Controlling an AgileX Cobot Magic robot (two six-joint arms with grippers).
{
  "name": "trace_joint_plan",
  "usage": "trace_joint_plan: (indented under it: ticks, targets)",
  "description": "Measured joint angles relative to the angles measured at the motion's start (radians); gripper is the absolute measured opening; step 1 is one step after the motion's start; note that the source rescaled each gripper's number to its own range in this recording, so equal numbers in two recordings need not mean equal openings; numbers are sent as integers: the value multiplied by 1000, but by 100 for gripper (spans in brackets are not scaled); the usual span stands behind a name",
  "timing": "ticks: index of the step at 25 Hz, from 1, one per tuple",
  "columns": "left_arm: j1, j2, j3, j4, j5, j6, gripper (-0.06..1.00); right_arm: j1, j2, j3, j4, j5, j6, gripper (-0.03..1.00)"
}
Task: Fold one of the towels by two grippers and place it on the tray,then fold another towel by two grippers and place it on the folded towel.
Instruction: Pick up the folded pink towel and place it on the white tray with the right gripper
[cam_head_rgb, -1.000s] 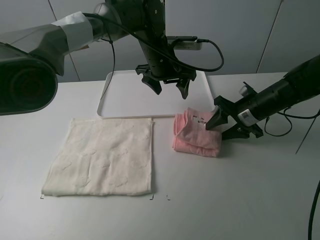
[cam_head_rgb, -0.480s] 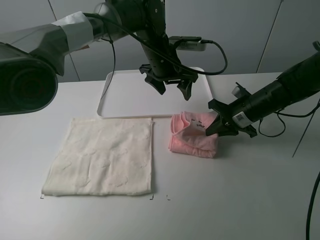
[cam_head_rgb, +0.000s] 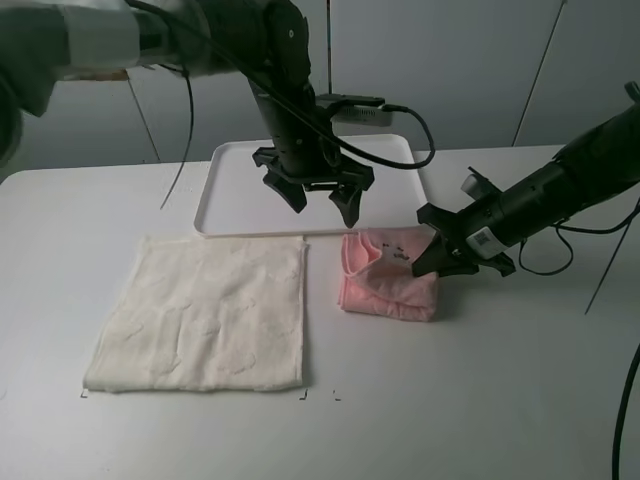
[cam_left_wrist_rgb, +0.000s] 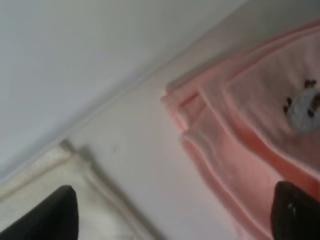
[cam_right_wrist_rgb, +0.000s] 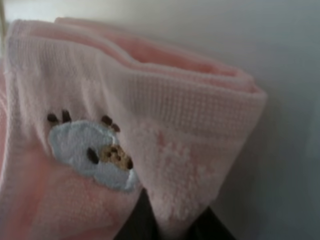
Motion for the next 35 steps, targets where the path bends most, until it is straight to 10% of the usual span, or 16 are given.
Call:
trace_joint_plan:
  ticks: [13,27,35]
  targets:
    - [90,-474,796,50,-499,15,98,28,2,-39,-43,109,-44,6]
    - [112,-486,829,40,-526,15,98,150,11,-644,-246,218,290,6]
    - [112,-486,829,40,-543,16,98,152,147,-902,-58,275,342,6]
